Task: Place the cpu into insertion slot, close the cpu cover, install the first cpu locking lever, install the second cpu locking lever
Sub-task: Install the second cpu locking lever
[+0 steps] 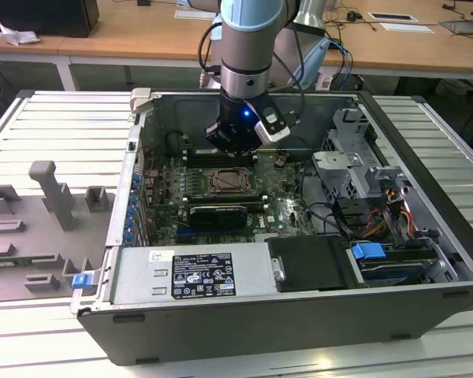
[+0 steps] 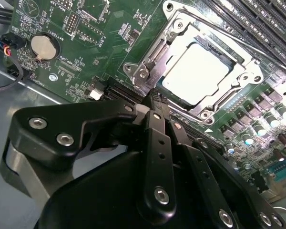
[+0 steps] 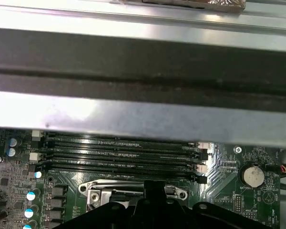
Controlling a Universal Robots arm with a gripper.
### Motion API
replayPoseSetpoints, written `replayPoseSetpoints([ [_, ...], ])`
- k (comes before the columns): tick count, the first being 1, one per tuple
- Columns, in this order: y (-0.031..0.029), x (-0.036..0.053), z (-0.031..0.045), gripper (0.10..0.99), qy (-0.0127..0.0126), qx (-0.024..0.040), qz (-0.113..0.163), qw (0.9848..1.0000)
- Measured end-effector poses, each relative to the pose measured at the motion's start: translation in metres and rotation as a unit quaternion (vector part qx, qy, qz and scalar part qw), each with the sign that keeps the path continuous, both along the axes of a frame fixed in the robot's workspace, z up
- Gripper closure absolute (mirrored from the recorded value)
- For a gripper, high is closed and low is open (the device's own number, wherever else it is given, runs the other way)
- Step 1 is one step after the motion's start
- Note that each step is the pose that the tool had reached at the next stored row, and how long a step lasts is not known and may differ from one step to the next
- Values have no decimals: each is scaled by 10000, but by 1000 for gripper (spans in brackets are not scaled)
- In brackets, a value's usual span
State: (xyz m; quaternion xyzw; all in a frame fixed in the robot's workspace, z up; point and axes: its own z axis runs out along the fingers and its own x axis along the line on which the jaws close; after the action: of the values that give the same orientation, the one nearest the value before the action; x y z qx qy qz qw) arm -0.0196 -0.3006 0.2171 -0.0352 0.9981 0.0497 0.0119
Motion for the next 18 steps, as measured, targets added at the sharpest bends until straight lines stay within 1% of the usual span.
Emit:
replayPoseSetpoints([
  [1, -10, 0, 0, 980, 0, 1, -1, 10000],
  [4, -14, 0, 36, 980, 0, -1, -1, 10000],
  [6, -16, 0, 110, 980, 0, 0, 0, 10000],
  [8, -18, 0, 141, 980, 1, -1, 0, 10000],
  [9, -26, 1, 143, 980, 1, 0, 1, 10000],
  [10, -44, 0, 144, 980, 1, 0, 0, 10000],
  [11, -93, 0, 143, 980, 1, 0, 0, 10000],
  [14, -132, 0, 144, 980, 1, -1, 0, 10000],
  [15, -159, 0, 144, 980, 1, 0, 0, 10000],
  [16, -172, 0, 144, 980, 1, 0, 0, 10000],
  [18, -182, 0, 143, 980, 1, 0, 0, 10000],
])
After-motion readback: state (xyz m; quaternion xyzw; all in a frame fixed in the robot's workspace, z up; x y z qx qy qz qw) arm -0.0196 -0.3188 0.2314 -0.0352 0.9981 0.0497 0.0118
